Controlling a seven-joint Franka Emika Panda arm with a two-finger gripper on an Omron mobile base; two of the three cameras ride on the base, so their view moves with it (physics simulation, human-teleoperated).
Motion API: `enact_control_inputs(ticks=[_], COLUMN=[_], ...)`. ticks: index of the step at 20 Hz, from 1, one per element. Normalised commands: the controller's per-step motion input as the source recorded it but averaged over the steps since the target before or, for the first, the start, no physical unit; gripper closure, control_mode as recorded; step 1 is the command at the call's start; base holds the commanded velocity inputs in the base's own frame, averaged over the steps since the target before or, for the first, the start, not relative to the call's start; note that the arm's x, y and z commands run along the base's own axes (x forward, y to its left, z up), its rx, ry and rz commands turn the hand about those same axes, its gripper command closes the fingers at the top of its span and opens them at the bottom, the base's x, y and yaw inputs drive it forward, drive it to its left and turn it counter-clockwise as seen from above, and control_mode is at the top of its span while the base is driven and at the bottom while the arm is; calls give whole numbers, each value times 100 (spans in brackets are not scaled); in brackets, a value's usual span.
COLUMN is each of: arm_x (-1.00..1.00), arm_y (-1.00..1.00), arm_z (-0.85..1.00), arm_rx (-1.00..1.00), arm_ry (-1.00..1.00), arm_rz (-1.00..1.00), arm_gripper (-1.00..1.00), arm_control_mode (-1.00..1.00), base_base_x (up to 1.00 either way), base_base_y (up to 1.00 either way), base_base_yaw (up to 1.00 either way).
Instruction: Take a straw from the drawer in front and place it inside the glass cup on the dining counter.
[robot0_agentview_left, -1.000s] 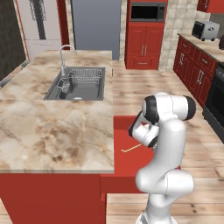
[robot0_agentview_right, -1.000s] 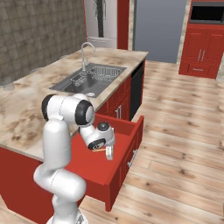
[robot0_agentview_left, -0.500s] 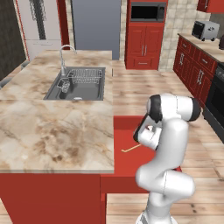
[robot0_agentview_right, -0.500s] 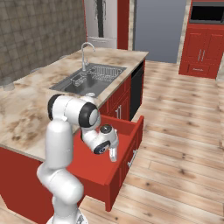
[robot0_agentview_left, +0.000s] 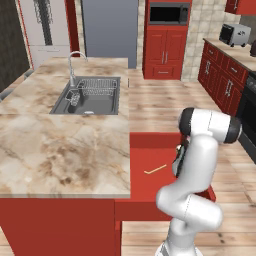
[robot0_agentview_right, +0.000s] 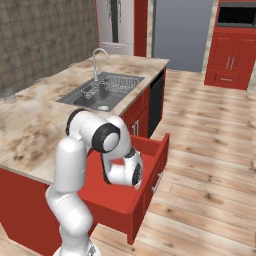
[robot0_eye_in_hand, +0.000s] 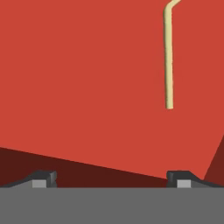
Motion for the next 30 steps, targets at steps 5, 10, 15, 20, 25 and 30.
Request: enact_control_inputs(ticks=[5, 10, 15, 20, 25, 30], arm_x=[1, 8, 6, 0, 0, 0], arm_y=[-15, -8, -10, -14, -2, 1], arm_z=[0, 0, 0, 0, 0, 0], arm_rx=[-4, -4, -5, -4, -4, -3], arm_ry=[0, 0, 0, 0, 0, 0], arm_rz=[0, 0, 0, 0, 0, 0], arm_gripper=[-100, -100, -100, -100, -100, -100], arm_control_mode=[-100, -100, -100, -100, -100, -100], base_base_x=[0, 0, 0, 0, 0, 0], base_base_y=[0, 0, 0, 0, 0, 0], base_base_yaw=[0, 0, 0, 0, 0, 0])
